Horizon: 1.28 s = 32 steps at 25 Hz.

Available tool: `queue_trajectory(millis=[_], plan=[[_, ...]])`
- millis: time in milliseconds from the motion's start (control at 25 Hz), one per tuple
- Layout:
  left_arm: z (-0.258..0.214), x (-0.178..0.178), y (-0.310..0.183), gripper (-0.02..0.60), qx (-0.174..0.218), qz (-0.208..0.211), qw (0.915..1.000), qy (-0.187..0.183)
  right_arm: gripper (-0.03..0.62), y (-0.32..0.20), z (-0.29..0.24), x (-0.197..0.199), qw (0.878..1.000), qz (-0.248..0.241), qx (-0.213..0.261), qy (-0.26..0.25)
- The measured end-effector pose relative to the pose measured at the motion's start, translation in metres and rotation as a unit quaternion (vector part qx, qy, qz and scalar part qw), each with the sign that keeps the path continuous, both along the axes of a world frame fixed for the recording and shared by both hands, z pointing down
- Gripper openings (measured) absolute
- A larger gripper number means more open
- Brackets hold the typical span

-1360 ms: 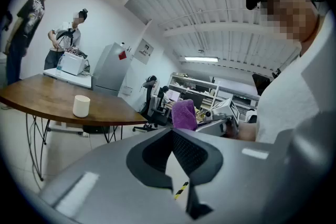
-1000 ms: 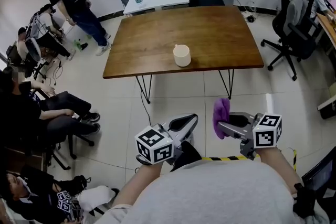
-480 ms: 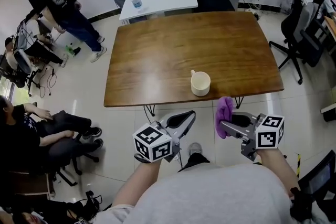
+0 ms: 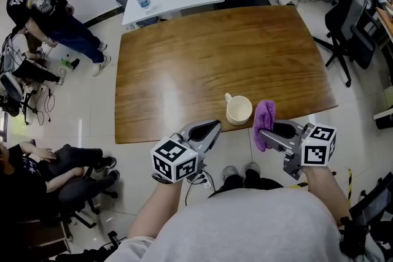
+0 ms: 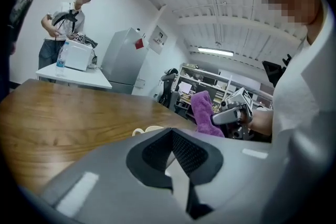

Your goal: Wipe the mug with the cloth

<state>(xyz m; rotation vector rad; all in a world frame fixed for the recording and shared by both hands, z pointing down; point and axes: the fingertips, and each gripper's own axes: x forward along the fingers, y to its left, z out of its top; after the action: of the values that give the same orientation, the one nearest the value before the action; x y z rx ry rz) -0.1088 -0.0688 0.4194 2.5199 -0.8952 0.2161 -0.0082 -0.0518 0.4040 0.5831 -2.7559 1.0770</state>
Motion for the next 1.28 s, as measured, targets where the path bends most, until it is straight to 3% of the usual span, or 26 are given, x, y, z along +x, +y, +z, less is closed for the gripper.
queue_trajectory(millis=[80,200,320,440,480,760,960,1280], plan=[[0.005,0.003,-0.009,0.000,0.003,0.010,0.9999,-0.007,0.109,-0.009,0.002,0.003,1.000,0.000,-0.005,0.002],[0.016,0.008,-0.010,0.107,0.014,0.029,0.9992,-0.025,0.109,-0.015,0.006,0.008,1.000,-0.001,-0.009,0.004],[0.030,0.014,-0.008,0.151,0.010,0.047,0.9978,-0.046,0.109,-0.025,0.007,0.015,1.000,0.002,-0.016,0.001],[0.048,0.022,-0.012,0.311,0.013,0.059,0.9962,-0.063,0.109,-0.037,0.012,0.018,1.000,0.000,-0.024,0.000],[0.055,0.025,-0.013,0.337,0.012,0.060,0.9957,-0.069,0.110,-0.040,0.014,0.018,1.000,-0.003,-0.025,0.001],[0.090,0.036,-0.028,0.314,-0.010,0.037,0.9956,-0.086,0.109,-0.057,0.030,0.025,0.999,-0.013,-0.040,0.002],[0.097,0.044,-0.037,0.282,-0.011,0.053,0.9930,-0.105,0.109,-0.078,0.046,0.033,0.999,-0.016,-0.048,0.016],[0.098,0.050,-0.044,0.281,-0.006,0.076,0.9899,-0.119,0.109,-0.118,0.065,0.033,0.998,-0.023,-0.055,0.019]])
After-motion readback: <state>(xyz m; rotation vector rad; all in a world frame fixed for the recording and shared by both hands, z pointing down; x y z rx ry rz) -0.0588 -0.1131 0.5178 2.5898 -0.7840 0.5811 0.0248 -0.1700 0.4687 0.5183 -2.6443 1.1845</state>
